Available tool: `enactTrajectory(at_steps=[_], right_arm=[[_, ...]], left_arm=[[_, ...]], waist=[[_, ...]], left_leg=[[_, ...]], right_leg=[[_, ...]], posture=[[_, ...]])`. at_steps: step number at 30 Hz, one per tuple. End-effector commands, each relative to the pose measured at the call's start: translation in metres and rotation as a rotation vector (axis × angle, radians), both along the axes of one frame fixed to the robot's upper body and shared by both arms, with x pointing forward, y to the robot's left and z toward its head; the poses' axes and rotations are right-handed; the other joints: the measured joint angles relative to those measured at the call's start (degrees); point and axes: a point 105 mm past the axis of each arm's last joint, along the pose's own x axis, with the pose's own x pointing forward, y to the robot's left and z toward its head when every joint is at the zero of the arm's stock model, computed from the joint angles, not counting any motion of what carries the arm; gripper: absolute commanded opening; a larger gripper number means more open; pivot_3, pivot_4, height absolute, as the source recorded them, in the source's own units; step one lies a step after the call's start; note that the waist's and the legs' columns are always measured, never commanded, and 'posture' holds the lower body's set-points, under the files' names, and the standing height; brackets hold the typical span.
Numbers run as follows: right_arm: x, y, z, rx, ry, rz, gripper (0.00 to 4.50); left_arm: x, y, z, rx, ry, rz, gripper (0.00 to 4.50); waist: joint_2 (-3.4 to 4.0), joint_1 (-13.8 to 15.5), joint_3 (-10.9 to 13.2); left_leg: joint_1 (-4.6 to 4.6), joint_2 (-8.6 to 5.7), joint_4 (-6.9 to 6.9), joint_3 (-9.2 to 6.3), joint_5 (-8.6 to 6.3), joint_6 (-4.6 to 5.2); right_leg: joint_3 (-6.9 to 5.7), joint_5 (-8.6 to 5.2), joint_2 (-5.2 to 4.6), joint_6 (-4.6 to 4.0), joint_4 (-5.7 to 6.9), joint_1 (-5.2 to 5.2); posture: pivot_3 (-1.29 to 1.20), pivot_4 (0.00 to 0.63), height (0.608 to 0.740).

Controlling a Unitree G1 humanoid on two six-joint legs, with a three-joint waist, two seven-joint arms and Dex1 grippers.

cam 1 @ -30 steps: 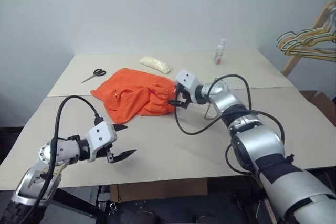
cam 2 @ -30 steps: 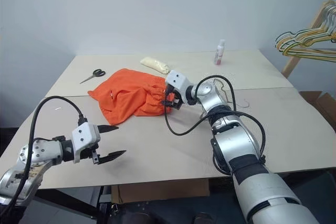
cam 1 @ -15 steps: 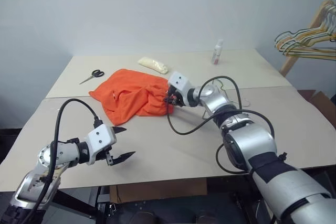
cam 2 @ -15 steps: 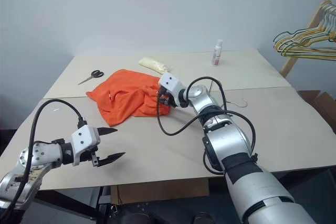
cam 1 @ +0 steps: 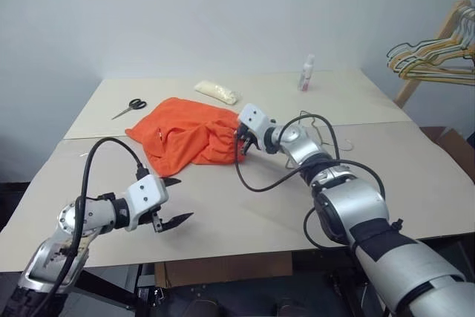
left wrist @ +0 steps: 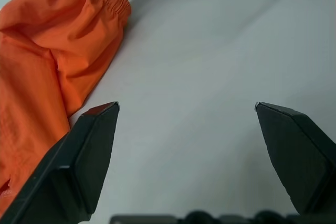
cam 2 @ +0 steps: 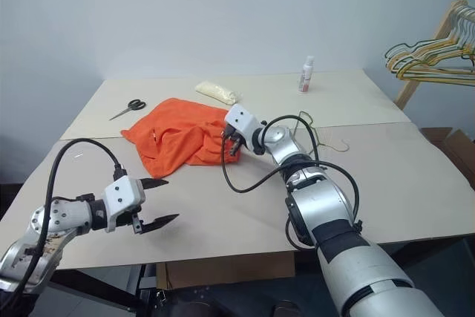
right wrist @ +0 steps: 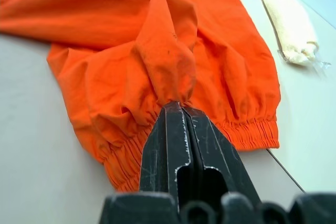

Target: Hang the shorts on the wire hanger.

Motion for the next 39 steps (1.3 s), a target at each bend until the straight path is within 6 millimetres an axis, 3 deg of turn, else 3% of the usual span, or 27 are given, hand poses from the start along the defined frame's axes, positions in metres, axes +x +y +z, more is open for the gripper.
enactTrajectory(at_steps=[1,5,9,20,27,30,39], right_arm=[[0.0,0.007,0.023,0.026,-0.061,0.071,1.06],[-0.004,0.008,0.016,-0.018,-0.053,0.112,2.48],[0.006,0.001,0.016,0.005,-0.07,-0.024,3.87],[-0.002,0.002,-0.001,0.133,0.141,-0.034,3.87],[-0.007,0.007,-0.014,0.112,0.192,-0.03,3.87],[-0.006,0.006,-0.014,0.13,0.199,-0.044,3.23],[-0.005,0.007,-0.004,0.159,0.162,-0.027,0.12]], left_arm=[[0.002,-0.001,0.008,-0.003,-0.032,-0.013,4.5],[0.0,-0.001,0.006,-0.002,-0.028,-0.014,4.5],[0.001,-0.002,0.005,-0.003,-0.029,-0.012,4.5],[-0.001,-0.002,0.003,0.008,-0.023,-0.013,4.5],[-0.001,0.0,0.003,0.013,-0.025,-0.011,4.5],[-0.002,0.001,0.003,0.014,-0.026,-0.005,4.5],[-0.002,0.001,0.003,0.014,-0.032,-0.001,4.5]], waist=[[0.0,0.0,0.0],[0.0,-0.1,0.0],[0.0,0.0,0.0],[0.0,0.0,0.0],[0.0,0.0,0.0],[0.0,0.1,0.0],[0.0,0.1,0.0]], left_leg=[[0.0,0.0,0.0,0.0,0.0,0.0],[0.0,0.0,0.0,0.0,-0.02,0.03],[0.0,0.01,0.0,-0.01,-0.01,0.02],[0.0,0.02,-0.01,-0.02,-0.04,0.08],[0.0,0.02,-0.01,-0.02,-0.04,0.07],[0.0,0.02,-0.02,-0.03,-0.04,0.07],[0.0,0.02,-0.02,-0.03,-0.03,0.06]], right_leg=[[0.0,0.0,0.0,0.0,0.0,0.0],[0.0,0.0,0.0,0.0,0.0,0.0],[0.0,0.0,0.0,0.0,0.01,0.0],[-0.01,-0.01,0.01,-0.01,0.0,0.0],[-0.01,-0.01,0.01,-0.01,0.0,0.0],[-0.01,-0.01,0.01,-0.01,0.01,0.0],[-0.01,-0.01,0.01,-0.01,0.0,0.0]], posture=[[0.28,0.0,0.74],[0.28,0.0,0.74],[0.28,0.0,0.74],[0.29,0.0,0.74],[0.3,0.0,0.74],[0.31,0.0,0.74],[0.31,0.0,0.74]])
